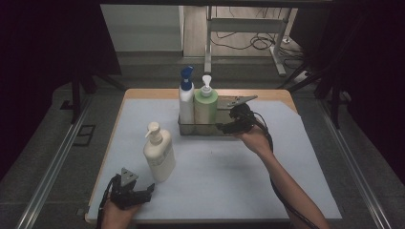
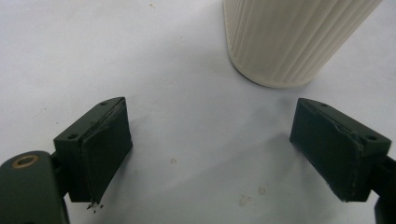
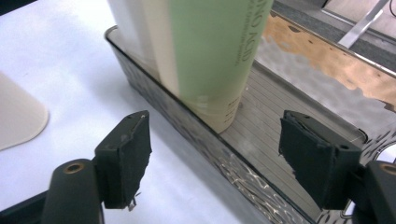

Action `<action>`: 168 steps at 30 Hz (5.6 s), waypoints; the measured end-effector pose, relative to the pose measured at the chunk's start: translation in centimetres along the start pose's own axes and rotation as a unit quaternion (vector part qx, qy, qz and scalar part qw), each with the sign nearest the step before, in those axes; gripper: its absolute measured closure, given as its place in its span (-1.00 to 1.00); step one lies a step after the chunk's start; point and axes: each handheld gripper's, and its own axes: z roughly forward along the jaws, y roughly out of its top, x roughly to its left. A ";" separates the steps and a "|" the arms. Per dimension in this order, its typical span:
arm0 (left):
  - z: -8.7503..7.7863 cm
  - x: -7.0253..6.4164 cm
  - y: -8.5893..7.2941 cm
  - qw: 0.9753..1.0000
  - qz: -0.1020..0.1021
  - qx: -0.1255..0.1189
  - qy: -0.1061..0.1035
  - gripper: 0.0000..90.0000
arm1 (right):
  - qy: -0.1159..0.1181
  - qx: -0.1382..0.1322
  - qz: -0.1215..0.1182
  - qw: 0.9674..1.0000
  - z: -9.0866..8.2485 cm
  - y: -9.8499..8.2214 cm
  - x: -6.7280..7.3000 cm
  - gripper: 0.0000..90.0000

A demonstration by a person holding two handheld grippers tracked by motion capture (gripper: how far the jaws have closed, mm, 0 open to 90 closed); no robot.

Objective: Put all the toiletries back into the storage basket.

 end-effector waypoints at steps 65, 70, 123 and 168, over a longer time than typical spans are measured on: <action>0.0 0.0 0.2 1.000 0.001 0.004 -0.002 -0.73 | -0.018 0.008 0.004 1.000 -7.6 -14.3 1.9 -1.00; -0.1 0.1 0.3 1.000 0.003 0.007 -0.003 -0.72 | -0.017 0.012 0.011 1.000 -7.1 -15.9 2.0 -1.00; 3.1 2.1 4.9 0.997 0.037 0.012 -0.071 0.98 | -0.024 0.033 0.028 0.999 -5.3 -20.0 2.0 -1.00; 3.2 -4.4 5.1 0.985 0.102 0.034 -0.136 0.98 | -0.023 0.037 0.030 0.999 -5.3 -19.9 2.1 -1.00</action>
